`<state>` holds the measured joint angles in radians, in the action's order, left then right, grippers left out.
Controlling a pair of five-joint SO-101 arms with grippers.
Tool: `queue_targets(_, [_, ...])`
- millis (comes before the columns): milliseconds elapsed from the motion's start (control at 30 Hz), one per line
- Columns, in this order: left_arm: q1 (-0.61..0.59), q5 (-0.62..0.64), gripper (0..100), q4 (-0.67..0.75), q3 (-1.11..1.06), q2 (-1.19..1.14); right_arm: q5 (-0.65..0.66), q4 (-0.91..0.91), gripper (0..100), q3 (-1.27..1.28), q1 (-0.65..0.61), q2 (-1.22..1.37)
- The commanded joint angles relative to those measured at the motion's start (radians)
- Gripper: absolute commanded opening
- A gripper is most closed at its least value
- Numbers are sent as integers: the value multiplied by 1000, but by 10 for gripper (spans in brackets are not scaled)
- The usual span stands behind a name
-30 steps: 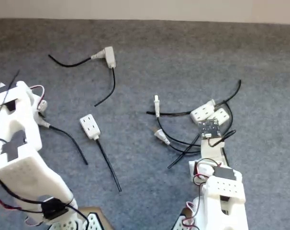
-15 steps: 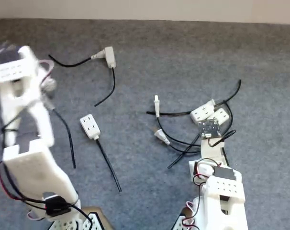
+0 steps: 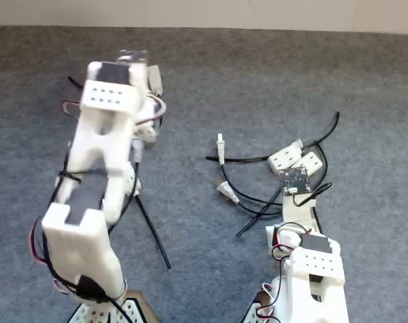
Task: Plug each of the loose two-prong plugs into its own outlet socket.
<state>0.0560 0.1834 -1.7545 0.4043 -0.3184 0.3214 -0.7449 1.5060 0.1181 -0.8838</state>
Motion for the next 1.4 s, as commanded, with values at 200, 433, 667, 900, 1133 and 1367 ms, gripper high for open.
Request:
queue_targets(200, [189,0,6,307,-461,526,-9,36,9,2,4,-4])
queue_targets(433, [191,2,6,790,-952,796,-11,39,9,1,4,-4])
queue_targets(667, [308,2,6,1201,-1357,1099,-11,35,9,-62,4,-4])
queue_targets(900, [378,-2,6,1755,-1773,1403,-11,-42,9,-318,4,-4])
queue_targets(1133, [378,-3,5,2004,-1997,1603,-11,-211,8,-662,-48,-4])
queue_targets(1367, [380,-5,5,2004,-2075,1679,-11,-338,7,-944,-318,-4])
